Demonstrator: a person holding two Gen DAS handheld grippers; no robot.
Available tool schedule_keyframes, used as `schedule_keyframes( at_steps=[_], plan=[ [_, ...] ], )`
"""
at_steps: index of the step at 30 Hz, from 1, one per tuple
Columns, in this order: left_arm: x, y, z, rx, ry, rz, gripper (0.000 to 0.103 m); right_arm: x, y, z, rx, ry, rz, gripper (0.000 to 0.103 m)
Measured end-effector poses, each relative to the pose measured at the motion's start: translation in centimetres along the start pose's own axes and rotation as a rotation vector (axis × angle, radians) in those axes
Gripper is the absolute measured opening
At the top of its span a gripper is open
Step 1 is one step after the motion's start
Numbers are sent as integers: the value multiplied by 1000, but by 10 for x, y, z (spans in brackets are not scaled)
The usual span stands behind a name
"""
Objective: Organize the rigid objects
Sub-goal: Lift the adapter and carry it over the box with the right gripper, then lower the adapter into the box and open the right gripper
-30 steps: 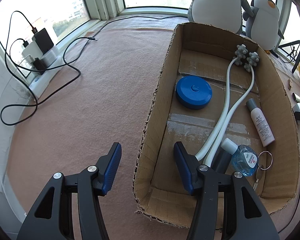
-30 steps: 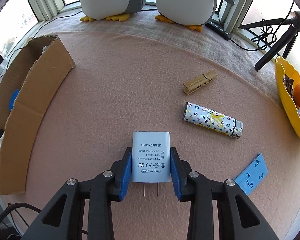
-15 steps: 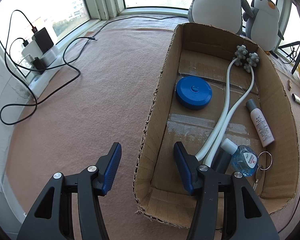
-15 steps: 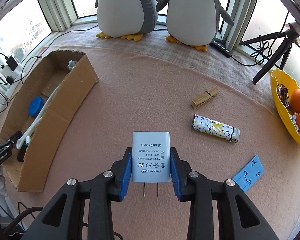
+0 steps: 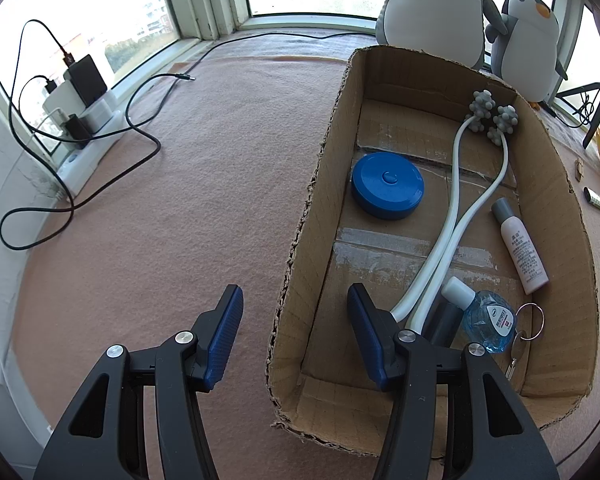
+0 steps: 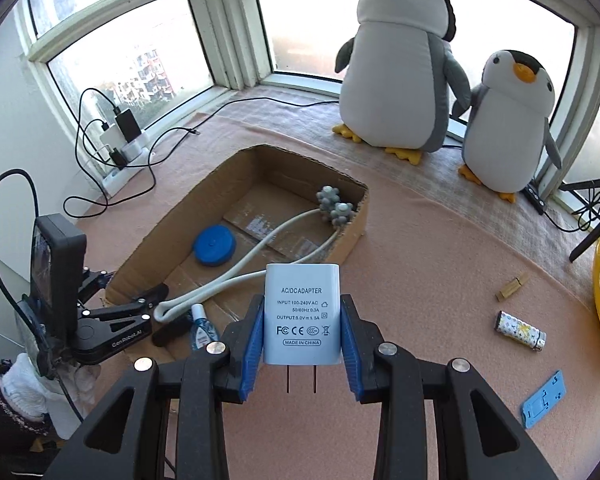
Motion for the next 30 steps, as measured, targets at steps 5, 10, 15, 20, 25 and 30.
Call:
schedule_keyframes(
  at_steps=[5,10,15,20,25,30],
  plan=[
    [0,0,0,-1,0,0,54,-4,40,-19,22,17,76,32],
    [0,0,0,-1,0,1,54,-14,64,-38,20,48,131,32],
    [0,-1,-1,-2,-1,4,54,-19,72,-49,24,66,141,32],
    [0,-1,-1,-2,-1,4,54,-23,74,-56,24,80,144,32],
    [0,-1,-1,-3,-1,4,54,-27,78,-59,36,87,148,32],
    [0,-1,-2,-2,-1,4,54,-25,81,-54,67,84,144,50]
  ],
)
Point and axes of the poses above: each gripper's, at about its wrist camera, not at the fingertips, and z roughly against the way its jaws point, y to its left, x to its top, the point moved 10 cm from there along -z, roughly the way its jaws point, and after that the axes turned 15 degrees about -z, right-handed, at the moved point
